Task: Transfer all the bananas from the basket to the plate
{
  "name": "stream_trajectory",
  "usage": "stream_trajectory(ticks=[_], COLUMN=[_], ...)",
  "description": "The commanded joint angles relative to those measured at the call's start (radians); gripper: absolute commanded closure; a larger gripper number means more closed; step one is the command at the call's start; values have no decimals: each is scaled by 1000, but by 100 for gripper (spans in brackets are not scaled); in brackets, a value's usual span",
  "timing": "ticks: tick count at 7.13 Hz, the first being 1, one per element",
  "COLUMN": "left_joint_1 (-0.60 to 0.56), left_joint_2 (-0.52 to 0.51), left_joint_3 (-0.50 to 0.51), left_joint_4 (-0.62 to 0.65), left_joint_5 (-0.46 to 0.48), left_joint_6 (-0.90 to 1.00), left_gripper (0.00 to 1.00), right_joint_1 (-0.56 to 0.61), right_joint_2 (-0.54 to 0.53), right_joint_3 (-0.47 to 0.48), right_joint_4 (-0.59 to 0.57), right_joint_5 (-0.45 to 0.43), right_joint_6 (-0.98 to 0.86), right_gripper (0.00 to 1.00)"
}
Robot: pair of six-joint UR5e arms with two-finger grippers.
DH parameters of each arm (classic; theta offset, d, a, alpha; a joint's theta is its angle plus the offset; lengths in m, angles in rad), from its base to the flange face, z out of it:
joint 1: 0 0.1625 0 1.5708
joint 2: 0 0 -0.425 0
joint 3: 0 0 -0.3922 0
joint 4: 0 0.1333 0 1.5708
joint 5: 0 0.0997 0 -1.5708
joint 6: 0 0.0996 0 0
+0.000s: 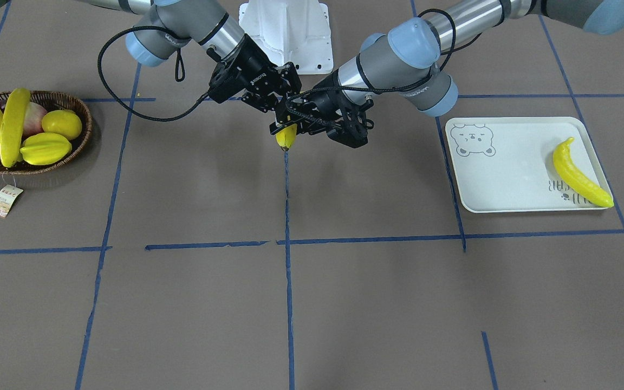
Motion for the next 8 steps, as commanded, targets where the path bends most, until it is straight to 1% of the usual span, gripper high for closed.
stream_trajectory(ticks=[1, 2, 6, 7, 8], left_joint_1=[-3, -4, -13, -30, -46], left_joint_2=[4, 4, 14, 15, 26], left_joint_3=[0, -1, 0, 0, -1], left_joint_4=[-1, 1, 5, 34, 88], left_joint_5=[0, 0, 1, 0, -3], left_joint_6=[3, 3, 0, 0, 1], left_gripper=[100, 100, 100, 100, 100], right_joint_1=[1, 3, 9, 15, 26], right_joint_2=[0, 0, -2, -9, -12], right_joint_3=[1, 1, 2, 2, 7], right_joint_4=[1, 1, -12, -15, -44], right_joint_5=[-3, -7, -6, -3, 5], right_joint_6=[2, 2, 1, -1, -2], right_gripper=[15, 1, 1, 1, 1])
